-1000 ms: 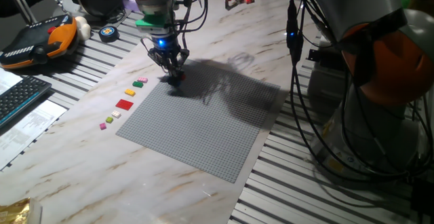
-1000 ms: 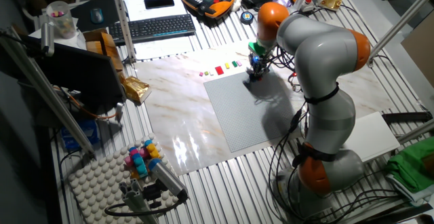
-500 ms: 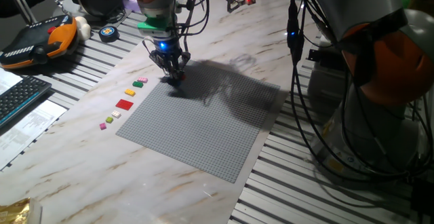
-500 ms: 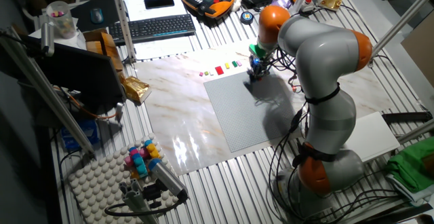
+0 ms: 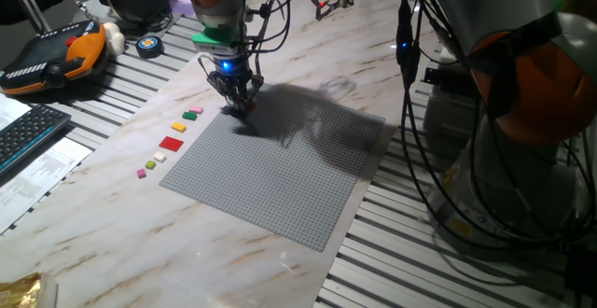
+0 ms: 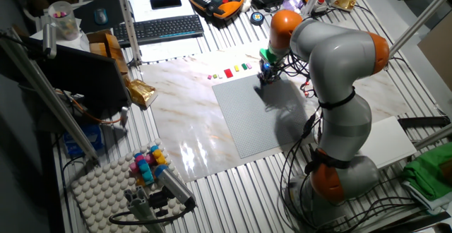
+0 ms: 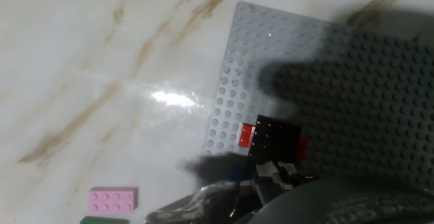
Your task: Stack small Lego blocks one on top of the other
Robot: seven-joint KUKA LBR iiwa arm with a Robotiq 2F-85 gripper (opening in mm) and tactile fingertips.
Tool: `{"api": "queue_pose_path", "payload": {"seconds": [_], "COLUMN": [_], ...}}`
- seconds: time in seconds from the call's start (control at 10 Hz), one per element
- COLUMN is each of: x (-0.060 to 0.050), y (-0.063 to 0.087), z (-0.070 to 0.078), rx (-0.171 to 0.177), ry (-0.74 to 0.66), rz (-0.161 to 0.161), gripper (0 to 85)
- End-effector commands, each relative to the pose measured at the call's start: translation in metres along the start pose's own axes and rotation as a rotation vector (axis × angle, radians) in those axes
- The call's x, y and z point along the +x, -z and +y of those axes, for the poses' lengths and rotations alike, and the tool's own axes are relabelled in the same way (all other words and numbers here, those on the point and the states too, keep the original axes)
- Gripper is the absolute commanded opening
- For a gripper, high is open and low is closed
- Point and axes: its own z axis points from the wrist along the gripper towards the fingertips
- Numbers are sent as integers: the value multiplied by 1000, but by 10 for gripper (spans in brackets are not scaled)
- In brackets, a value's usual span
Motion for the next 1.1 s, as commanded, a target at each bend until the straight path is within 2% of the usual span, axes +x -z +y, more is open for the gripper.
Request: {"api": "queue_pose_path", "payload": {"seconds": [0.0,0.2,0.5,0.8,1.0], "x": [2,2,-5,-13,-21], "y": [-3,-2,11,12,14], "z": [-1,-1,2,1,0], "rx": [3,6,29,18,15], "ry": [0,0,11,20,26], "rz": [0,4,23,-9,-14], "gripper": [7,7,7,7,7]}}
